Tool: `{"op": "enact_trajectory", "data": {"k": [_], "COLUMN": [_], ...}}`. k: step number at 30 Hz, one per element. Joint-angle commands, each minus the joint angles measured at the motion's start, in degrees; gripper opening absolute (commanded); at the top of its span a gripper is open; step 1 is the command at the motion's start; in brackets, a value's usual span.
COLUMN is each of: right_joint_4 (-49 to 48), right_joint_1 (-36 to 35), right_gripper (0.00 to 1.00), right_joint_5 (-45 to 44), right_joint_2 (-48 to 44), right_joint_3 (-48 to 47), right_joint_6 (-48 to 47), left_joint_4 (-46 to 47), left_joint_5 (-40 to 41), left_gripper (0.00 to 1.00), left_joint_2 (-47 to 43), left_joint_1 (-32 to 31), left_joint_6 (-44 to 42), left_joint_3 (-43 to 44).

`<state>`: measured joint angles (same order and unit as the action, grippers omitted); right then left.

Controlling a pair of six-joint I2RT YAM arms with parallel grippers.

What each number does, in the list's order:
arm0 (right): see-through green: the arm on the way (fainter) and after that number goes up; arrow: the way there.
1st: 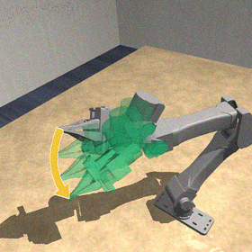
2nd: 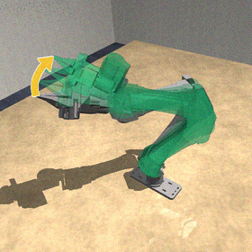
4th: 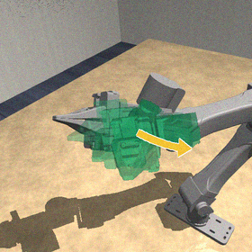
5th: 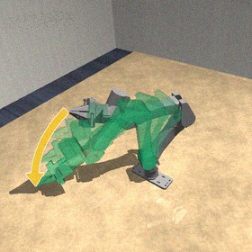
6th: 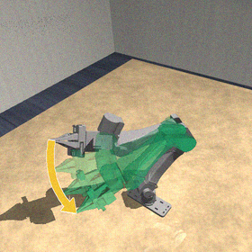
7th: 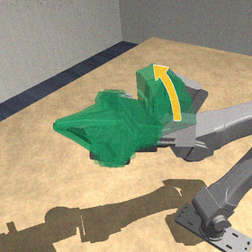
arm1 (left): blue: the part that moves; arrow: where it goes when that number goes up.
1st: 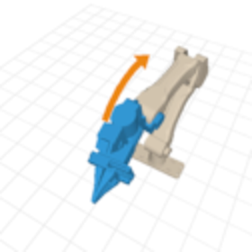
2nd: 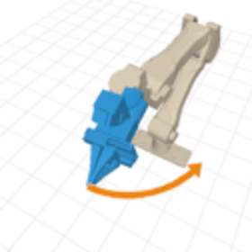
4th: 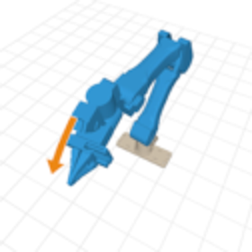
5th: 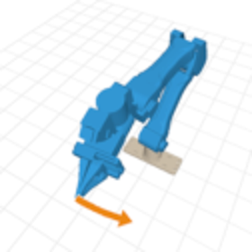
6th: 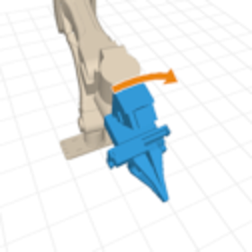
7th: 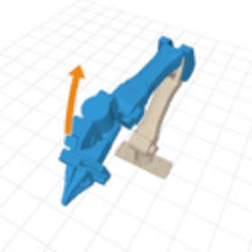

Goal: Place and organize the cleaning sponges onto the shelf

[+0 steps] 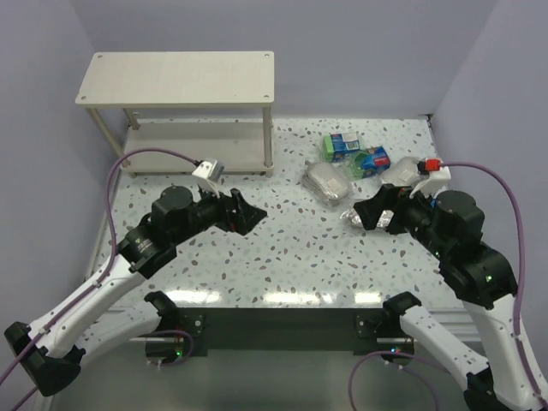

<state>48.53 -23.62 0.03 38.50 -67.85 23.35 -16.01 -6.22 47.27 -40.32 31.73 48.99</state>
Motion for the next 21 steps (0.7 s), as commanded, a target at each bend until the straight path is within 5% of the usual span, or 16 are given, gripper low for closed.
{"op": "enact_trajectory", "data": {"k": [1, 5, 12, 15, 16, 21], "right_joint_4": [2.62, 2.45, -3.78, -7.04, -7.74, -9.07], "right_joint_1": [-0.03, -0.02, 0.85, 3.66, 4.45, 10.25], "right_gripper": [0.99, 0.99, 0.94, 0.49, 0.04, 0.0], "right_joint_5": [-3.37, -8.98, -20.07, -19.46, -19.98, -24.27], "right_joint_2": [2.36, 6.75, 27.66, 35.57, 38.9, 46.39], "right_joint_3": [-2.19, 0.69, 2.38, -0.43, -1.22, -4.65], "right_joint_6": [-0.24, 0.72, 2.49, 2.57, 2.92, 3.8], "left_joint_4": [-0.16, -0.16, -2.09, -5.25, -6.48, -8.95], "left_joint_5": [-1.78, -2.39, -2.75, -0.56, 0.67, 7.78], "left_gripper": [0.98, 1.0, 1.0, 1.0, 1.0, 1.0], "left_joint_2": [0.11, -0.42, -1.74, -1.74, -1.74, -1.91], "left_joint_1": [-0.2, -0.2, -0.2, -0.12, -0.11, -0.03], "left_joint_6": [-2.02, -2.81, -1.23, -3.24, -3.51, -0.97], "left_joint_3": [3.65, 3.83, 1.02, 0.14, 0.05, -2.49]}}
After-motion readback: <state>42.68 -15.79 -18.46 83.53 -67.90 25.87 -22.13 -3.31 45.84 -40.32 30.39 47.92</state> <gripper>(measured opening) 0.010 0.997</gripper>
